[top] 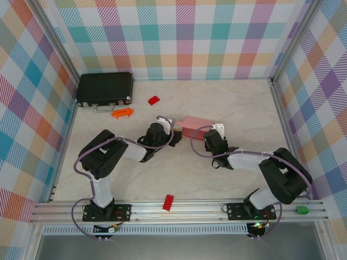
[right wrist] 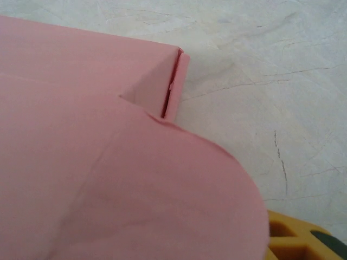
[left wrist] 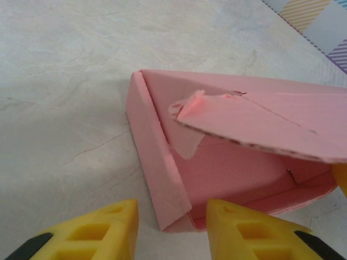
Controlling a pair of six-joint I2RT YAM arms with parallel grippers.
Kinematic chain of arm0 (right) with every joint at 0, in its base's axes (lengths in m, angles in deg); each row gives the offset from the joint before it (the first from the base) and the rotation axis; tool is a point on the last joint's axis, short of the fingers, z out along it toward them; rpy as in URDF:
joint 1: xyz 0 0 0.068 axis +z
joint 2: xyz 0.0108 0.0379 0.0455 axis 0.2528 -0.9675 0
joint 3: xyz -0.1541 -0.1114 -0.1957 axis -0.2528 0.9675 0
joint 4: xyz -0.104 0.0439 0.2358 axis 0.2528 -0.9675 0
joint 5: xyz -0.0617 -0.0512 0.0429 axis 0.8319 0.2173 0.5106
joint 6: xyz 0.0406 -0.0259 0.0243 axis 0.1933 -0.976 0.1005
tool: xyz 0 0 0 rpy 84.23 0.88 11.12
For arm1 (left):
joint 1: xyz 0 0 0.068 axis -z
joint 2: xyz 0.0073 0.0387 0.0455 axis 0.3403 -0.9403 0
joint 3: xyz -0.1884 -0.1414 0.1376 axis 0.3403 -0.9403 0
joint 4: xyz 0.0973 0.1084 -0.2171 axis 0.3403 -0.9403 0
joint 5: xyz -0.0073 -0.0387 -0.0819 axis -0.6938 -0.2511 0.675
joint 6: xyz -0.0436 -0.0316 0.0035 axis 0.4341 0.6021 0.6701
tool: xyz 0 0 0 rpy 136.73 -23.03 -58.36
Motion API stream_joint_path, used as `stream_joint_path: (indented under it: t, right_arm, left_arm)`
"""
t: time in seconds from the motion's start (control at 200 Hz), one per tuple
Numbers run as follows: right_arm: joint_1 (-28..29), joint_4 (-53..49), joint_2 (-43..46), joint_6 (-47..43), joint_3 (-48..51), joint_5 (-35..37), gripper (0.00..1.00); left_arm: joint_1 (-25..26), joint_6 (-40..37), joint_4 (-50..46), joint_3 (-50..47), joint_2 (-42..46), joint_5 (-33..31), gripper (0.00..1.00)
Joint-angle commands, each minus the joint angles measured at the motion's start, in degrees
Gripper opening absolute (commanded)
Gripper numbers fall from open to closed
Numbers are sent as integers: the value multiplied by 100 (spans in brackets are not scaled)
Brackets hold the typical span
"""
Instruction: Fold the paper box
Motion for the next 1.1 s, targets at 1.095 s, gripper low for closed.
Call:
stream_joint_path:
  t: [1.095]
  right_arm:
    - [33,-3559,3089,706,151,142,58]
  left_arm:
    - [67,-484,-3227,534,2110,-2247,47]
